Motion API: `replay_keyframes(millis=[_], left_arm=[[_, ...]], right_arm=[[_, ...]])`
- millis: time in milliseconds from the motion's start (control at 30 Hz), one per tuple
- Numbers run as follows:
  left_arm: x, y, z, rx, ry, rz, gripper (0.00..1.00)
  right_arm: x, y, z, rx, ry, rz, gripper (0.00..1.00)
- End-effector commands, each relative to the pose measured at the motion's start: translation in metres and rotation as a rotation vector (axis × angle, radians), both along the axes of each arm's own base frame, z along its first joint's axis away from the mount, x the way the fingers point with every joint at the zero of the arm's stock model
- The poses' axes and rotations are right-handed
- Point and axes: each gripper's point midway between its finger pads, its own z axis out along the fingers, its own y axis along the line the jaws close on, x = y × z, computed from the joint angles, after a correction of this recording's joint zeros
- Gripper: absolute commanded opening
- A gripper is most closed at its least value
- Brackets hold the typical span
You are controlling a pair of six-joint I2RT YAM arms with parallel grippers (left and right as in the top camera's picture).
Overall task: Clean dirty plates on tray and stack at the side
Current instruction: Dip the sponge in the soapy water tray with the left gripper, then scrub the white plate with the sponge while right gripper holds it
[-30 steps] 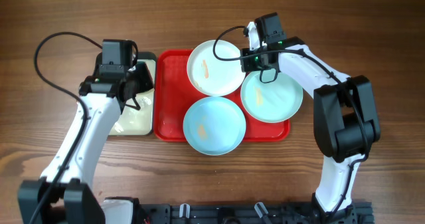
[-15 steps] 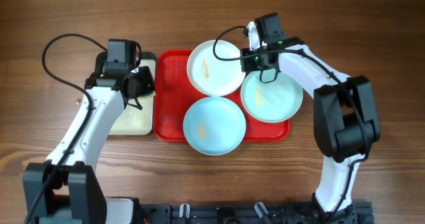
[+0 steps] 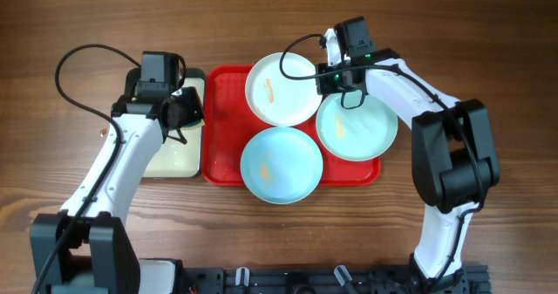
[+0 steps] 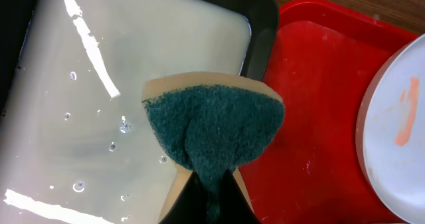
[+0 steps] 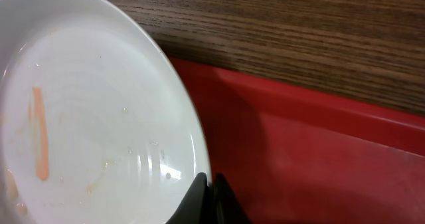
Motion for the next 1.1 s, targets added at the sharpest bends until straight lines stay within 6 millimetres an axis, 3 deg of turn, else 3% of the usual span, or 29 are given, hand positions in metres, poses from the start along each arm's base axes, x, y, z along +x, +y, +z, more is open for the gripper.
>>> replay_keyframes(millis=[0,400,733,900,1000,1067], left_arm=[[-0.001,0.001,-0.003,0.015,0.007,0.003,0.04],[0.0,0.001,-0.003,0.015,0.002,0.003,0.04],[0.017,0.011,0.007,0.083,-0.077,0.005,0.04],[0.032,0.035,0.028,0.257,-0.139,-0.001,0.04],[0.047,0.029,0.048,0.253,-0.195,-0.044,0.04],[0.057,0.011,0.058,0.164,-0.247,-0.095,0.04]], right_arm=[[0.001,0.004,-0.003,0.015,0.013,0.0,0.04],[0.001,0.004,-0.003,0.015,0.013,0.0,0.04],[0.002,0.004,-0.003,0.016,0.012,-0.001,0.04],[-0.001,0.012,0.0,0.076,0.038,-0.017,0.04],[-0.005,0.025,0.004,0.134,0.05,0.017,0.04],[-0.007,0.029,0.004,0.134,0.05,0.025,0.04]])
